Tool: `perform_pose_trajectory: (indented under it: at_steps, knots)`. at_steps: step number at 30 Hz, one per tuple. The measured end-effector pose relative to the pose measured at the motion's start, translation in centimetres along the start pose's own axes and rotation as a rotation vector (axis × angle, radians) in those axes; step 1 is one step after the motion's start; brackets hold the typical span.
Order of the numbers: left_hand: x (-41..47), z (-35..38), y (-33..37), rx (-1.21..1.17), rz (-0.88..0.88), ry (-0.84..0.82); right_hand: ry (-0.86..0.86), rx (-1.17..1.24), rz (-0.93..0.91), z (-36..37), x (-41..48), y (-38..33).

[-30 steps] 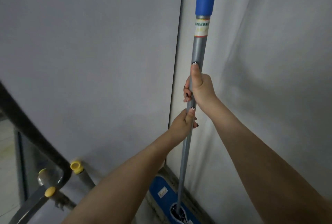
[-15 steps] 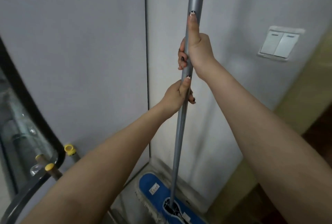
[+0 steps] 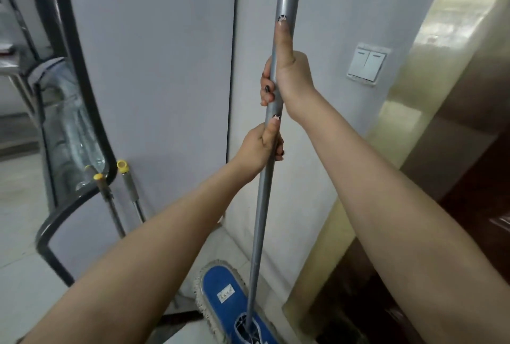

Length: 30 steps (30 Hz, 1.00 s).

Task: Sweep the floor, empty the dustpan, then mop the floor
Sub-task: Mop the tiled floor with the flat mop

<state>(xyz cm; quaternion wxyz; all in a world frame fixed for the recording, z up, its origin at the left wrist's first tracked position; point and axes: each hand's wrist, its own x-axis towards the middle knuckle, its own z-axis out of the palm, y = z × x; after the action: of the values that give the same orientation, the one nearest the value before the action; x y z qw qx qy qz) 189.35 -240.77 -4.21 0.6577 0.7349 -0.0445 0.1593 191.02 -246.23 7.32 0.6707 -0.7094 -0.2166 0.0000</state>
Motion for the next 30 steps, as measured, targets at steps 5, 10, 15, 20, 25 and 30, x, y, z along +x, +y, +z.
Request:
perform_pose_trajectory:
  at_steps: [5, 10, 15, 20, 25, 30]
  knots:
    - [-6.0, -1.5, 1.6, -0.008, -0.024, 0.040, -0.077, 0.012, 0.037, 2.4, -5.0, -1.6]
    - [-12.1, -4.9, 2.5, -0.021, -0.021, 0.034, -0.118, 0.009, 0.045, 6.8, -10.3, -3.2]
    - [-19.0, -9.3, 1.3, 0.022, -0.035, 0.065, -0.182, -0.017, 0.058, 12.5, -16.2, -3.1]
    - [-24.9, -12.6, 1.5, 0.083, -0.085, 0.080, -0.277, 0.000, 0.080, 16.2, -20.7, -2.9]
    - [-29.6, -16.2, 2.7, 0.121, -0.121, 0.168, -0.382, 0.074, 0.067, 20.0, -24.3, -3.7]
    - [-35.6, -19.9, 3.8, 0.241, -0.159, 0.342, -0.539, 0.173, 0.056, 24.6, -28.3, -4.8]
